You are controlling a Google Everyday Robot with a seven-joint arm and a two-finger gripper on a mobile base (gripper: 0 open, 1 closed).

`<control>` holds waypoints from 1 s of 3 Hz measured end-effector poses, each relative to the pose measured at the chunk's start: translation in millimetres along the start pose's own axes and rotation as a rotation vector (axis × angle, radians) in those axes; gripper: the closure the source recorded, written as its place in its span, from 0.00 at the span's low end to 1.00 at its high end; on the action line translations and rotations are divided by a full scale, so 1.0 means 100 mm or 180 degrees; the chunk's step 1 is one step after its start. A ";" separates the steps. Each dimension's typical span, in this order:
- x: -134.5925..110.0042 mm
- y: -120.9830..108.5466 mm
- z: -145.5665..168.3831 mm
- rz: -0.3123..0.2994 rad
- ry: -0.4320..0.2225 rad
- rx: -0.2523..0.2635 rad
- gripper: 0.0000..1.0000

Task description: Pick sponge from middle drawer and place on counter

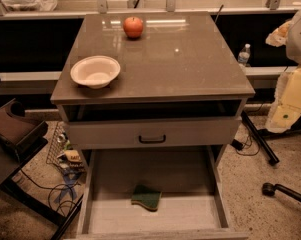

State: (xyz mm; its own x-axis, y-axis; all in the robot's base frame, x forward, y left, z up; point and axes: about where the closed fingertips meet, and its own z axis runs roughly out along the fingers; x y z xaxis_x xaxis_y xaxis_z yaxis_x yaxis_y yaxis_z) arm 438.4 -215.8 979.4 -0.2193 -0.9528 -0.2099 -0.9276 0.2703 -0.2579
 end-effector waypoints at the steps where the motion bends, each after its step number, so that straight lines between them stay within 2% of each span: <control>1: 0.00 0.00 0.00 0.0000 0.0000 0.0001 0.00; 2: -0.01 -0.02 0.06 0.0028 -0.0042 0.0070 0.00; 3: 0.06 0.09 0.35 0.0035 -0.0276 0.0085 0.00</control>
Offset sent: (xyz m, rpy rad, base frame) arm 0.0112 0.0009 -0.0208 0.0292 -0.0460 -0.0261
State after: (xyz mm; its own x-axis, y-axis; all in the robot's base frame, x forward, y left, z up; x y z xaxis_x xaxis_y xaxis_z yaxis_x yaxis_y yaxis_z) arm 439.4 -214.3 943.1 -0.2012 -0.9346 -0.2934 -0.9166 0.2853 -0.2800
